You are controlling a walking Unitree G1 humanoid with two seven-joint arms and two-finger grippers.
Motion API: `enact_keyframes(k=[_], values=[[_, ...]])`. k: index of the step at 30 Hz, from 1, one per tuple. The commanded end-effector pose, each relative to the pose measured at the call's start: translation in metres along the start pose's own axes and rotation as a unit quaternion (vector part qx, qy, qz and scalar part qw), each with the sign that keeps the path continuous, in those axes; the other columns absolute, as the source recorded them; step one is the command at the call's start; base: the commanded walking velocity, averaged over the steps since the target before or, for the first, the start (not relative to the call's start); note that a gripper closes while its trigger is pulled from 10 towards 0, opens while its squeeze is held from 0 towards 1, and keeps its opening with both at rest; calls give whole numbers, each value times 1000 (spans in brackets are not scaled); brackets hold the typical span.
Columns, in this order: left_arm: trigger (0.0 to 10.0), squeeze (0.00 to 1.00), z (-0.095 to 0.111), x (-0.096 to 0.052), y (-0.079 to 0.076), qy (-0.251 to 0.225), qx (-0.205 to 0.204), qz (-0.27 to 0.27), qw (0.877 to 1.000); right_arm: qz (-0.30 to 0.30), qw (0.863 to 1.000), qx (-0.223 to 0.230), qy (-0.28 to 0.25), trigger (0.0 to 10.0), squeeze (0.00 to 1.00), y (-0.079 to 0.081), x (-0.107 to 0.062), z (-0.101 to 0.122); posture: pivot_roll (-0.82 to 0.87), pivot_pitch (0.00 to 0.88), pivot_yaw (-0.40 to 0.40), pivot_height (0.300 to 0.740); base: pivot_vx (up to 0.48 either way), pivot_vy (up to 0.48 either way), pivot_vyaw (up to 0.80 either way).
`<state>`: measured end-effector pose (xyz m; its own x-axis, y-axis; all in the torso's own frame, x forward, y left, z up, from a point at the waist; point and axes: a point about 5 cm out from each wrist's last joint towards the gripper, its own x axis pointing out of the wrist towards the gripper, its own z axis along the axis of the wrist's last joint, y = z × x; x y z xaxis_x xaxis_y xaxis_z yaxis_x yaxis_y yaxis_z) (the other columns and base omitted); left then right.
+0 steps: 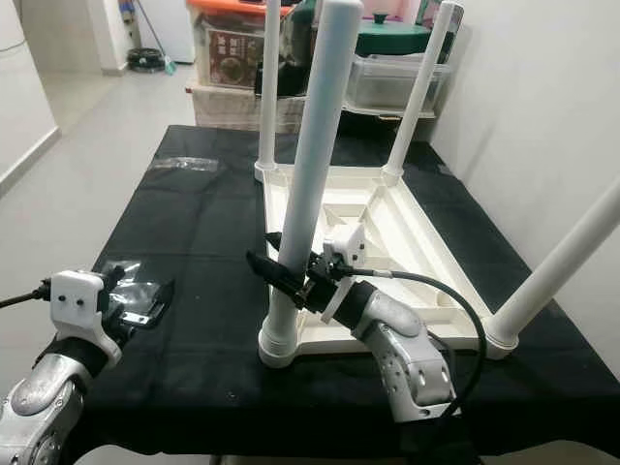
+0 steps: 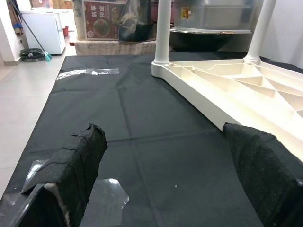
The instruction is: Building children table
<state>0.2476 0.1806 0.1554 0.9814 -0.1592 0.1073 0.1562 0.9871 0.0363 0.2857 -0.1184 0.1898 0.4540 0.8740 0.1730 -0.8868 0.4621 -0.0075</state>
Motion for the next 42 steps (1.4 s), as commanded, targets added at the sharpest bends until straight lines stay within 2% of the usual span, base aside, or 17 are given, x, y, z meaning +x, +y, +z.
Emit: enact_keyframes(k=[1, 3, 5, 12, 20, 28, 31, 32, 33, 34, 35, 36, 38, 40, 42], values=[[10000, 0, -5, -1, 1, 8, -5, 0, 1000, 42, 996, 58, 56, 10000, 31, 11, 0, -28, 24, 0, -80, 740, 0, 0, 0], [10000, 0, -5, -1, 1, 8, -5, 0, 1000, 42, 996, 58, 56, 10000, 31, 11, 0, -28, 24, 0, -80, 740, 0, 0, 0], [10000, 0, -5, 0, 1, 8, -6, 2, 1000, 72, 994, 45, 69, 10000, 35, 3, 6, -27, 40, 0, -98, 740, 0, 0, 0], [10000, 0, -5, -3, 2, 8, -7, 12, 1000, 152, 984, 44, 86, 10000, 35, -7, 22, -23, 73, 0, -125, 740, 0, 0, 0], [10000, 0, -5, -7, 4, 9, -8, 22, 1000, 162, 983, 63, 62, 10000, 31, -13, 33, -23, 100, 0, -143, 740, 0, 0, 0], [10000, 0, -6, -10, 6, 12, -8, 26, 1000, 170, 982, 65, 50, 10000, 12, -11, 35, -26, 98, 0, -138, 740, 0, 0, 0], [10000, 0, -6, -10, 6, 13, -8, 27, 1000, 113, 992, 56, 28, 10000, 27, -14, 38, -26, 87, 0, -132, 740, 0, 0, 0], [10000, 0, -6, -10, 6, 13, -8, 27, 1000, 113, 992, 56, 28, 10000, 27, -14, 38, -26, 87, 0, -132, 740, 0, 0, 0], [10000, 0, -6, -10, 6, 14, -9, 27, 1000, 65, 997, 40, 30, 10000, 35, -14, 41, -29, 84, 0, -128, 740, 0, 0, 0], [10000, 0, -6, -10, 6, 14, -9, 27, 1000, 65, 997, 40, 30, 10000, 35, -14, 41, -29, 84, 0, -128, 740, 0, 0, 0], [10000, 0, -7, -11, 5, 14, -9, 27, 1000, 33, 999, 28, 32, 10000, 35, -13, 43, -31, 80, 0, -124, 740, 0, 0, 0], [10000, 0, -7, -11, 5, 14, -9, 27, 1000, 33, 999, 28, 32, 10000, 35, -13, 43, -31, 80, 0, -124, 740, 0, 0, 0], [10000, 0, -8, -11, 5, 17, -10, 25, 999, -49, 997, 26, 49, 10000, 24, -10, 46, -40, 74, 0, -119, 740, 0, 0, 0], [10000, 0, -8, -11, 5, 17, -10, 25, 999, -49, 997, 26, 49, 10000, 24, -10, 46, -40, 74, 0, -119, 740, 0, 0, 0], [10000, 0, -9, -11, 6, 19, -9, 25, 999, -156, 985, 33, 72, 10000, 0, -15, 48, -47, 68, 0, -101, 740, 0, 0, 0]])
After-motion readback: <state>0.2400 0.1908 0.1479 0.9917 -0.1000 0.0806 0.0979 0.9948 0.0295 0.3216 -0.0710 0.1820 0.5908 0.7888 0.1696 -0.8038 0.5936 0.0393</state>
